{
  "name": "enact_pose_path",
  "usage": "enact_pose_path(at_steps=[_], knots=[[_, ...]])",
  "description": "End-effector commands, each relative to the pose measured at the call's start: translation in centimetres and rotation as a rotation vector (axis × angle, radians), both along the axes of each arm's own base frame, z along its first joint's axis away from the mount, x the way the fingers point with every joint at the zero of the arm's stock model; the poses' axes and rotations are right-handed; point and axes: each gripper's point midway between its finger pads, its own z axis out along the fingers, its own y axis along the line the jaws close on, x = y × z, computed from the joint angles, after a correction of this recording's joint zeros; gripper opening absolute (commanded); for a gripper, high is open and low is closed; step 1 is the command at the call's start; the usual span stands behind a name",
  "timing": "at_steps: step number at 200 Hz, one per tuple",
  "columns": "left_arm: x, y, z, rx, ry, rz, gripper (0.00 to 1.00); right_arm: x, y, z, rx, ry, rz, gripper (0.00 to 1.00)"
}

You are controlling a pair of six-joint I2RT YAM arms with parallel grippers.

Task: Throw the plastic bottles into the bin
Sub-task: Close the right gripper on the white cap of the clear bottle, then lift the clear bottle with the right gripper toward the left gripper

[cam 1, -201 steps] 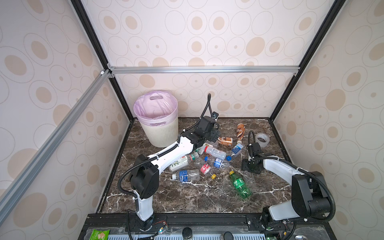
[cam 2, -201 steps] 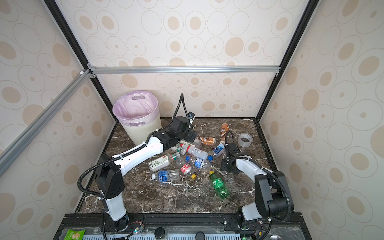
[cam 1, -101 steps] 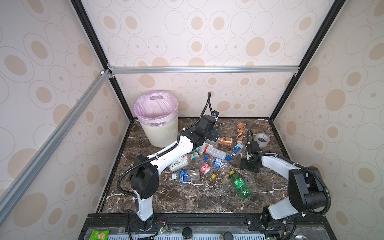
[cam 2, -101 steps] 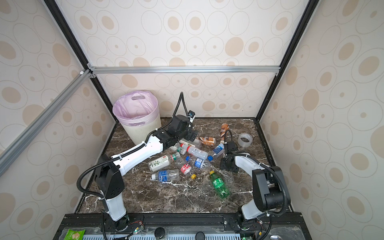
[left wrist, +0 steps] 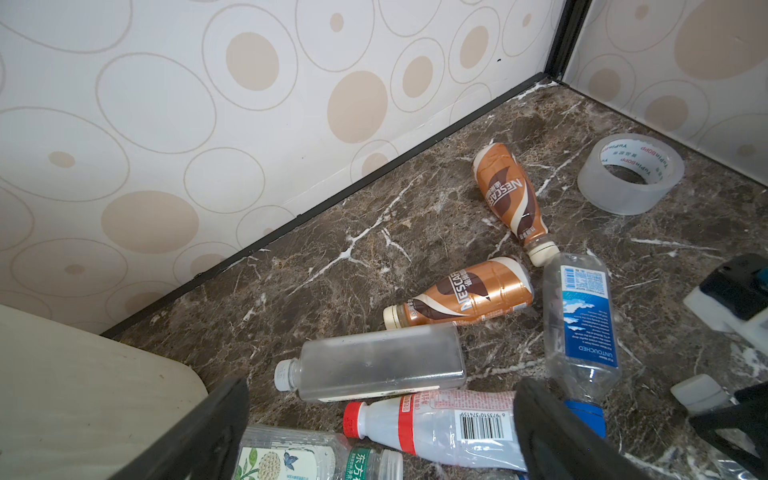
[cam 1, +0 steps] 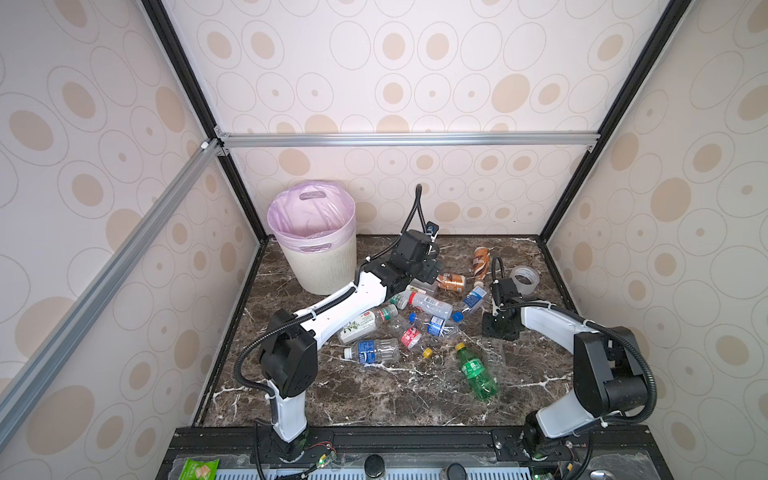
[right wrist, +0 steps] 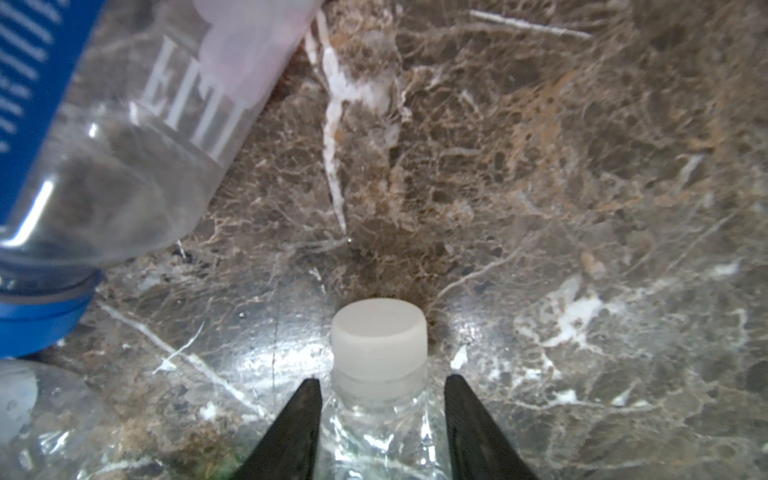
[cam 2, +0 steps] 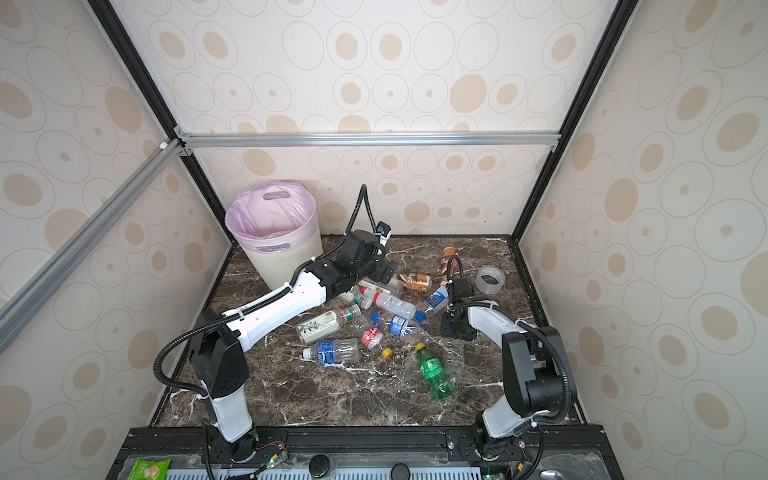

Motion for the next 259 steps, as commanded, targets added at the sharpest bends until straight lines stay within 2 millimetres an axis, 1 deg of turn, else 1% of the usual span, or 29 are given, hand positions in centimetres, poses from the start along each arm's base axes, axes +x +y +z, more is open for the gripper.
enact_pose_path(at_steps=[1, 49, 103, 153, 185, 213, 230, 259], knots=[[-0.9, -0.1, 2.8, -0.055, -0.040, -0.013, 0.99, -0.9, -1.3, -0.4, -0.060, 0.035, -0.010, 0.47], [-1.1, -0.3, 2.6, -0.061, -0.032, -0.015, 0.99, -0.6, -1.7, 0.3, -0.069, 0.004, -0.029, 0.43], [-1.4, -0.4, 2.4, -0.063, -0.029, -0.015, 0.99, 0.2, -1.7, 0.5, -0.055, -0.002, -0.039, 0.42], [-1.5, -0.2, 2.5, -0.054, -0.037, -0.010, 0.99, 0.8, -1.7, -0.4, -0.041, 0.023, -0.043, 0.50], [-1.5, -0.3, 2.3, -0.050, -0.036, -0.015, 0.99, 1.1, -1.6, -0.8, -0.035, 0.030, -0.042, 0.52], [-1.4, -0.3, 2.1, -0.047, -0.032, -0.015, 0.99, 1.3, -1.6, -0.9, -0.035, 0.028, -0.040, 0.46], [-1.4, -0.3, 2.0, -0.042, -0.033, -0.010, 0.99, 1.5, -1.7, -0.7, -0.040, 0.021, -0.042, 0.39], [-1.0, 0.0, 1.5, -0.027, -0.024, 0.014, 0.99, 1.8, -1.9, -0.3, -0.045, 0.006, -0.046, 0.31]])
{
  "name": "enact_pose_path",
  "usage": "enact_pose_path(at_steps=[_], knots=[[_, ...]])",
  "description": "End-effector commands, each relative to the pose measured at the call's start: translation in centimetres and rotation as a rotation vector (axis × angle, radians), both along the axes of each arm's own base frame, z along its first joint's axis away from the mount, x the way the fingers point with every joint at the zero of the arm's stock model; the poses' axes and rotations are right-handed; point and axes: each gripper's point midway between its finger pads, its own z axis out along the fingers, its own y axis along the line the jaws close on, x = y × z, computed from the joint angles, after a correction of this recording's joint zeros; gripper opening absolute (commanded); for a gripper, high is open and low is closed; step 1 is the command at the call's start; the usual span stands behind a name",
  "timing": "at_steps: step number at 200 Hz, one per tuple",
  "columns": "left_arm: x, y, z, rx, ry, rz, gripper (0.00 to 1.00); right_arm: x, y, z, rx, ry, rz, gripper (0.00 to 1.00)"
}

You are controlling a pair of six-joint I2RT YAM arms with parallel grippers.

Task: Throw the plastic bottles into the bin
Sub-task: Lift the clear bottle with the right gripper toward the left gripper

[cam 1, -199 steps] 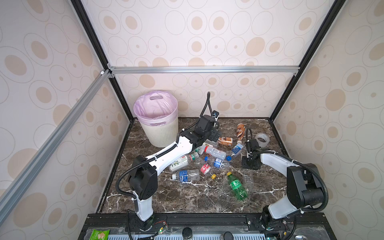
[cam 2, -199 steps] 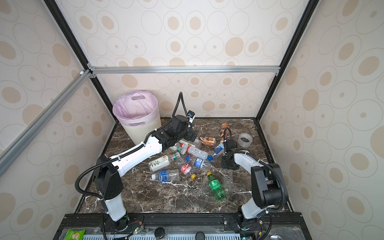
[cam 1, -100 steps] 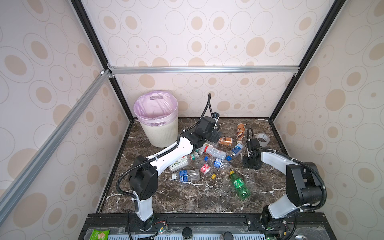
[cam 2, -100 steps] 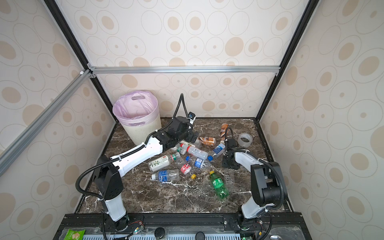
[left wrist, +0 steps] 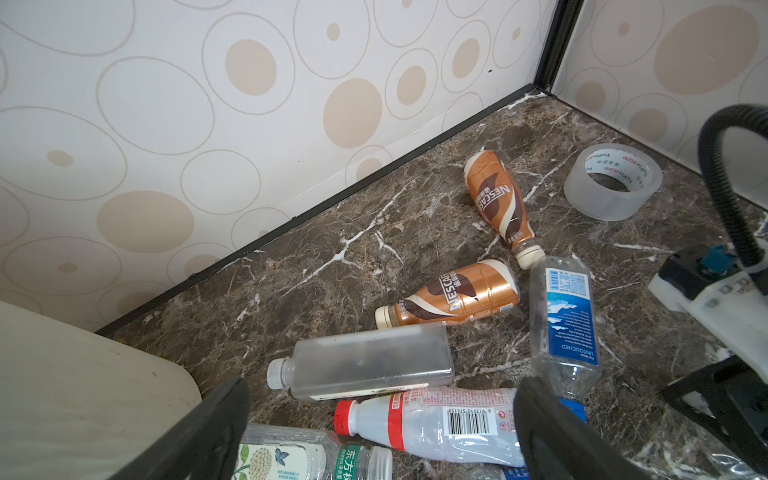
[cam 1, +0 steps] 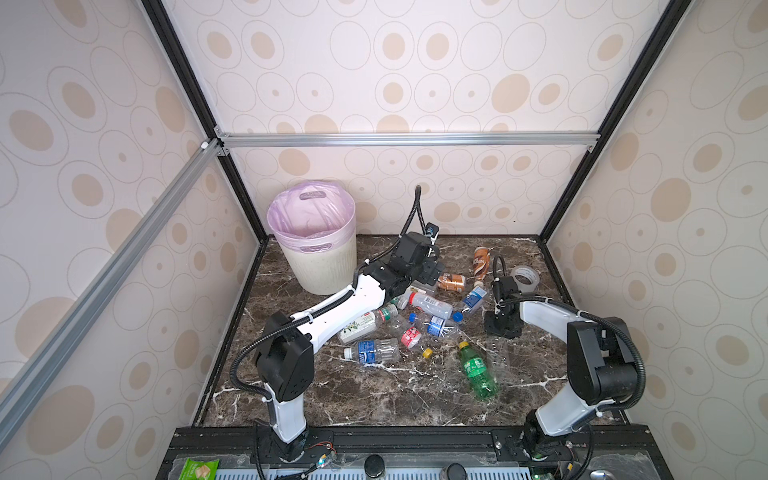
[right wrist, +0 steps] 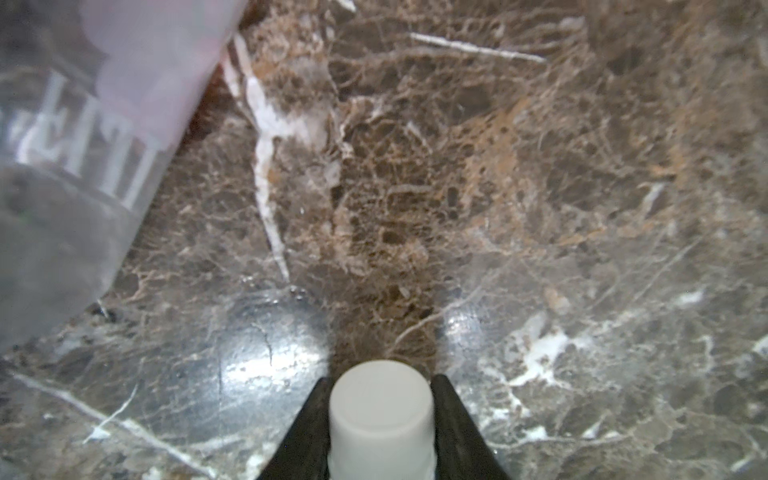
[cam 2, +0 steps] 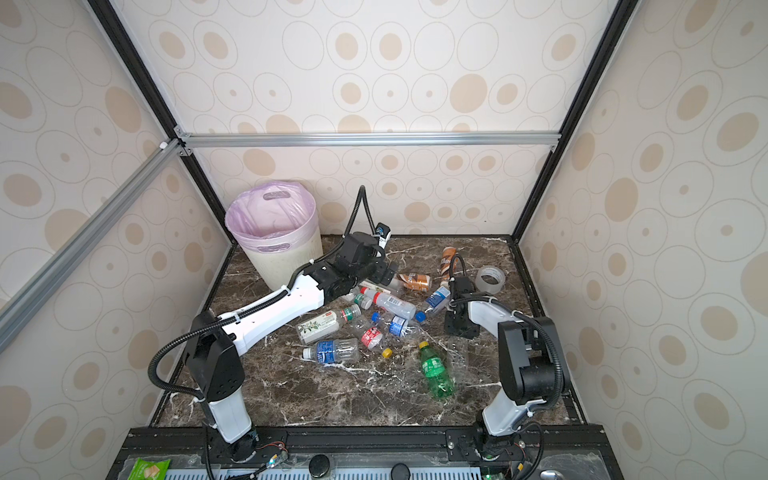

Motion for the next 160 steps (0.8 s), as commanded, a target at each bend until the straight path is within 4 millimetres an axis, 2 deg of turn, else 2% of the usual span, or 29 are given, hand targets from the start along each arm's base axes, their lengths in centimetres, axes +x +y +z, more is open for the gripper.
enact_pose_path(at_steps=[1, 16, 56, 125, 160], knots=[[-0.3, 0.0, 1.2, -0.004, -0.018, 0.013, 0.99, 0.8, -0.3, 0.7, -0.005, -0.021, -0.009, 0.31], [-0.1, -0.1, 1.1, 0.005, -0.010, 0.011, 0.99, 1.1, -0.5, 1.0, -0.015, -0.030, -0.012, 0.27], [-0.2, -0.2, 1.3, 0.014, -0.008, 0.001, 0.99, 2.1, -1.4, 2.0, -0.044, -0.059, -0.026, 0.25], [-1.1, -0.3, 0.3, -0.003, 0.039, -0.018, 0.99, 4.2, -1.1, 6.3, -0.019, -0.168, -0.038, 0.24], [-1.4, -1.0, -0.1, -0.066, 0.067, -0.033, 0.99, 4.4, -1.0, 7.5, -0.019, -0.189, -0.022, 0.24]])
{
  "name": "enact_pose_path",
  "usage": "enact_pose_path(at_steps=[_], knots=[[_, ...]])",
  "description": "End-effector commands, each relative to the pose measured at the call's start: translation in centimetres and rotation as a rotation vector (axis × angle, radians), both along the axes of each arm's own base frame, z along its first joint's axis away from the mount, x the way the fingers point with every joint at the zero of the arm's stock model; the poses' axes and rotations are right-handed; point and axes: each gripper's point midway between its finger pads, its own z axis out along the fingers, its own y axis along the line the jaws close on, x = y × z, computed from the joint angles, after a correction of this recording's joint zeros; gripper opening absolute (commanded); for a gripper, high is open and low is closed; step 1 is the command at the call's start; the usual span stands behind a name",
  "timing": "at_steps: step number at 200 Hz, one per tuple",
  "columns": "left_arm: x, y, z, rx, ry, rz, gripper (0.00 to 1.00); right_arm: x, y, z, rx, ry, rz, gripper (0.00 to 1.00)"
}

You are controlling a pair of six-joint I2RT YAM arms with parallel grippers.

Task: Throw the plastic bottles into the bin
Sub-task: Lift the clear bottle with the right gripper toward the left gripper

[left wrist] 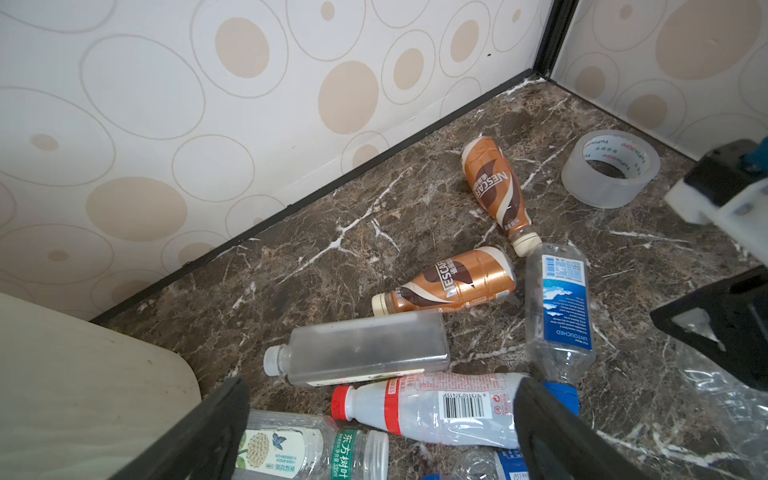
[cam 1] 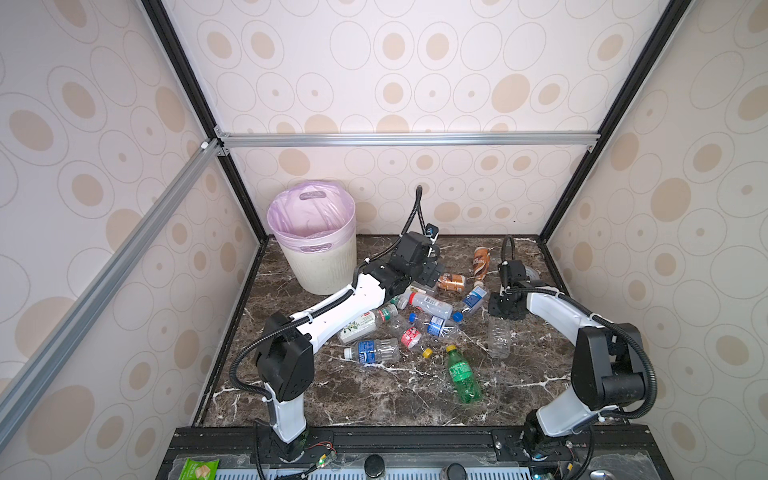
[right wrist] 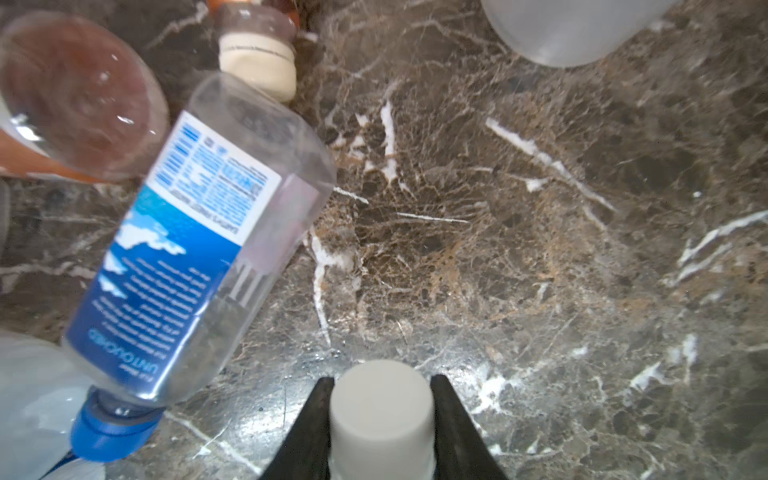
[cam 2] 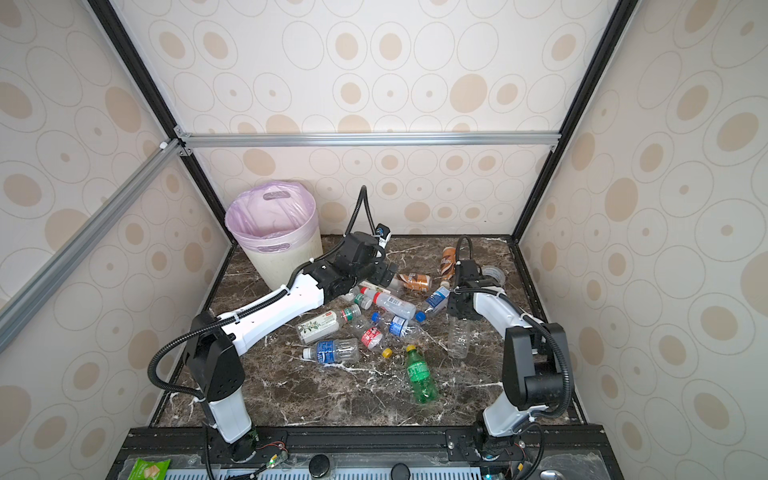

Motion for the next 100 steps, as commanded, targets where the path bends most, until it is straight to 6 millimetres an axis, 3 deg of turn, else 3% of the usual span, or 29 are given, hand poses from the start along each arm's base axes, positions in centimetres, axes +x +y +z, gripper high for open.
enact_pose_path(at_steps=[1, 52, 100], knots=[[-0.9, -1.0, 0.7, -0.071, 0.016, -0.024, 0.99, -0.2, -0.3, 1.7, -0.008, -0.016, 0.004, 0.24], [-1.0, -1.5, 1.2, -0.123, 0.041, -0.024, 0.99, 0.6, -0.2, 3.7, 0.012, -0.070, -0.009, 0.24], [-2.8, -3.0, 1.8, -0.263, 0.089, -0.101, 0.99, 3.7, 2.1, 9.1, 0.157, -0.200, -0.004, 0.22]])
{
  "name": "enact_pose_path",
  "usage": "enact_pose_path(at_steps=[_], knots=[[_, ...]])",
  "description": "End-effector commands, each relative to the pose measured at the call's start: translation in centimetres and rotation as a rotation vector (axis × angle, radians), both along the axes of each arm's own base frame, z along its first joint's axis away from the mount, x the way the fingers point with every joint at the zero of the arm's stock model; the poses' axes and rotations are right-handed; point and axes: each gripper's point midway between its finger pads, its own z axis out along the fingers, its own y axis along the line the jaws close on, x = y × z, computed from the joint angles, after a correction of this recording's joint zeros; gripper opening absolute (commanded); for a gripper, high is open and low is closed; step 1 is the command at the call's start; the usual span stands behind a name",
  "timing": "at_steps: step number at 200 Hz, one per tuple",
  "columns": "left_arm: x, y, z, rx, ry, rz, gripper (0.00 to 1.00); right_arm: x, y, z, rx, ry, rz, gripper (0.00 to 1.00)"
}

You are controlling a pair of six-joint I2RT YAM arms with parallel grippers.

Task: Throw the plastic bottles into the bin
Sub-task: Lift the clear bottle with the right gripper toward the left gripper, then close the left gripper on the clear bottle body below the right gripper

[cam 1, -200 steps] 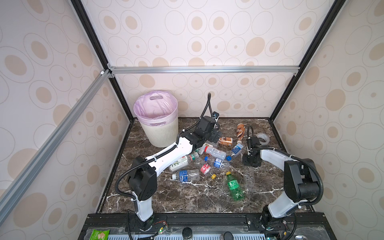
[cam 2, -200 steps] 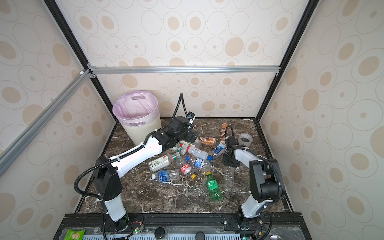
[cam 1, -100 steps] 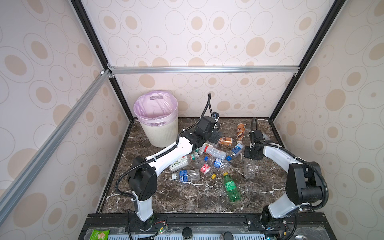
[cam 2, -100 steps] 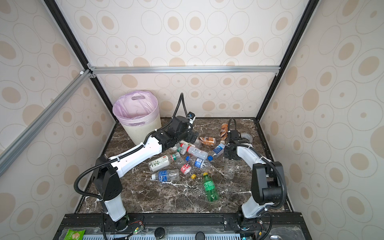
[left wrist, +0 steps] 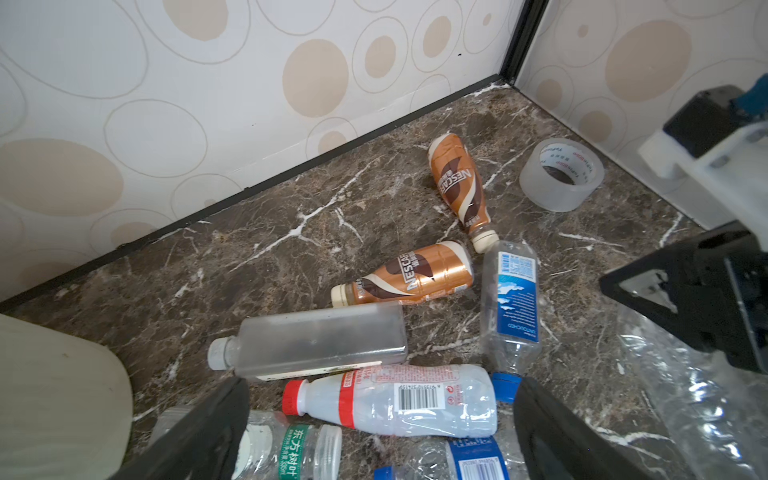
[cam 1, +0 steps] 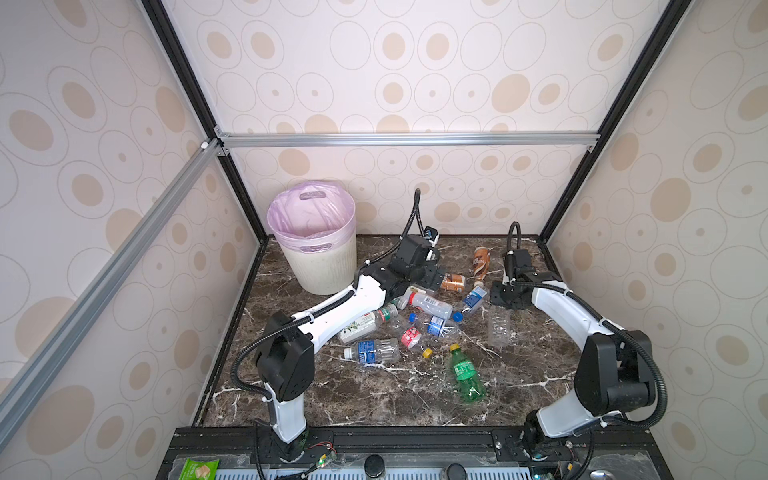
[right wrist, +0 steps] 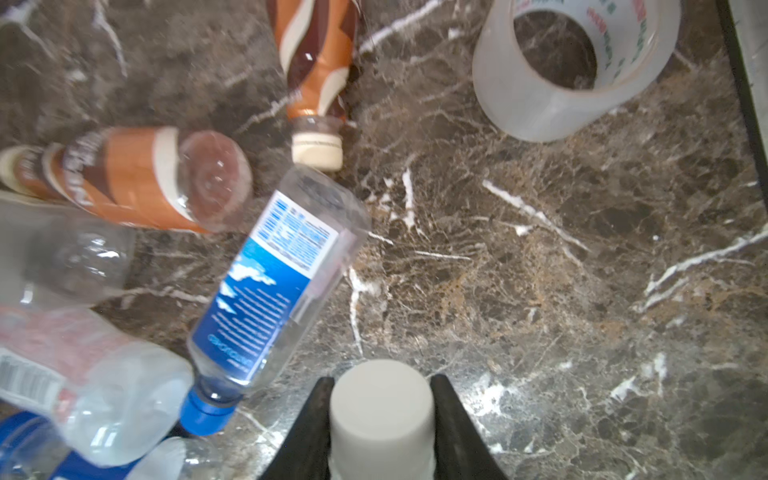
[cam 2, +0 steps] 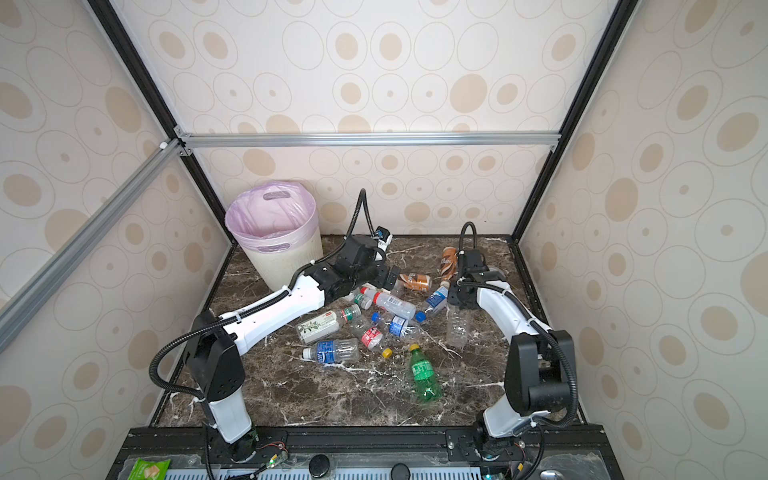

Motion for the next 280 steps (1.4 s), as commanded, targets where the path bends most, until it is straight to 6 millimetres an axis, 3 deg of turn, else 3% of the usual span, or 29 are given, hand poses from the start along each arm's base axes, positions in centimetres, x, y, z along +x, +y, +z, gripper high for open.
enact_pose_path(at_steps=[1, 45, 74, 104, 148, 223, 229, 280], knots=[[-1.9, -1.4, 2.4, -0.143, 0.009, -0.063, 0.99, 1.4, 1.3, 4.3, 0.100, -0.096, 0.002, 0.22], [-4.4, -2.5, 4.4, -0.354, 0.050, -0.142, 0.99, 3.9, 2.6, 10.3, 0.202, -0.238, -0.016, 0.22], [-6.0, -4.1, 5.6, -0.484, 0.103, -0.236, 0.99, 4.9, 3.8, 12.9, 0.283, -0.308, -0.021, 0.21], [-6.8, -5.4, 5.5, -0.563, 0.159, -0.299, 0.99, 5.4, 6.4, 15.2, 0.337, -0.374, 0.023, 0.21], [-6.8, -6.6, 5.1, -0.603, 0.199, -0.327, 0.99, 5.7, 9.4, 17.0, 0.401, -0.426, 0.051, 0.21], [-6.0, -7.0, 2.2, -0.546, 0.238, -0.287, 0.99, 5.4, 11.8, 19.3, 0.454, -0.468, 0.091, 0.21], [-5.9, -7.1, 2.3, -0.547, 0.236, -0.286, 0.99, 5.0, 13.0, 19.4, 0.462, -0.463, 0.118, 0.21], [-5.8, -7.8, 2.0, -0.554, 0.249, -0.303, 0.92, 4.5, 13.8, 20.1, 0.473, -0.482, 0.128, 0.21]])
